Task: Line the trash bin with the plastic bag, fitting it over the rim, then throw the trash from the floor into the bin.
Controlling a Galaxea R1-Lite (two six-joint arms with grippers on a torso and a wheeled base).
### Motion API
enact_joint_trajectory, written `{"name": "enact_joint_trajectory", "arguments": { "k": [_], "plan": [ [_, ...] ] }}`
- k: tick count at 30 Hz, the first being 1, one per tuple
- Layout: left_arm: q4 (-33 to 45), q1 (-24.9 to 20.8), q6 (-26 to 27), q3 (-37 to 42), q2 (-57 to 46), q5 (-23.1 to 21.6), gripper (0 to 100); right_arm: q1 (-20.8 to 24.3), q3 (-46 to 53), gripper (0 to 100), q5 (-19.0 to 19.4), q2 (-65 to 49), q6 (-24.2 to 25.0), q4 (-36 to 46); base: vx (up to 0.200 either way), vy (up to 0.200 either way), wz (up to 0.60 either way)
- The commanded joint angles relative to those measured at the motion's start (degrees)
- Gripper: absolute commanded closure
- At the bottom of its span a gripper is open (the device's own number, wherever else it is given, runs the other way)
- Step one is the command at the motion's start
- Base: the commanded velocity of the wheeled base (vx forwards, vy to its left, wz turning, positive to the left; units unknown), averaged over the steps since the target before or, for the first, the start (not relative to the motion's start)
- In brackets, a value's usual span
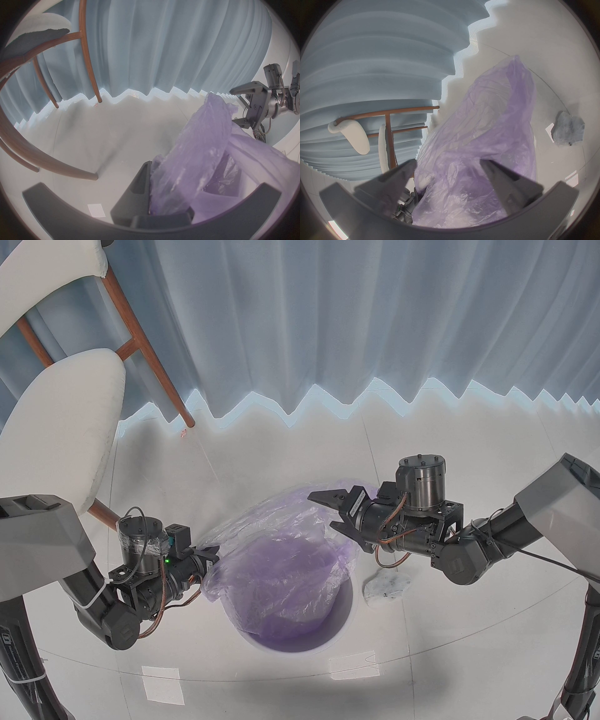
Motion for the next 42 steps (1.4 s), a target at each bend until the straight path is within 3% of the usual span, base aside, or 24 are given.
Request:
{"name": "enact_joint_trajectory", "arguments": {
  "k": [1,10,17,26,33,42],
  "plan": [
    [-0.12,0.12,0.00,0.00,0.12,0.02,100,-0.23,-1.18,100,0.18,1.26,0.87,0.08,0.000,0.000,0.00],
    [-1.62,0.03,0.18,0.44,0.29,-0.07,100,0.12,-0.74,100,0.09,-0.93,1.14,3.78,0.000,0.000,0.00],
    [-1.79,0.56,0.88,0.79,0.91,0.90,100,1.79,10.43,100,0.01,-7.88,-0.80,2.98,0.000,0.000,0.00],
    [-1.70,1.26,0.88,4.92,1.00,0.46,100,1.97,28.44,100,0.09,-18.86,-11.25,3.34,0.000,0.000,0.00],
    [-1.79,2.14,0.97,11.25,1.26,0.99,100,1.62,39.87,100,0.27,-22.64,-14.86,2.98,0.000,0.000,0.00],
    [-2.23,3.37,2.03,15.82,0.73,1.08,100,-1.90,43.12,100,0.36,-18.60,-18.81,2.72,0.000,0.000,0.00]
  ]
}}
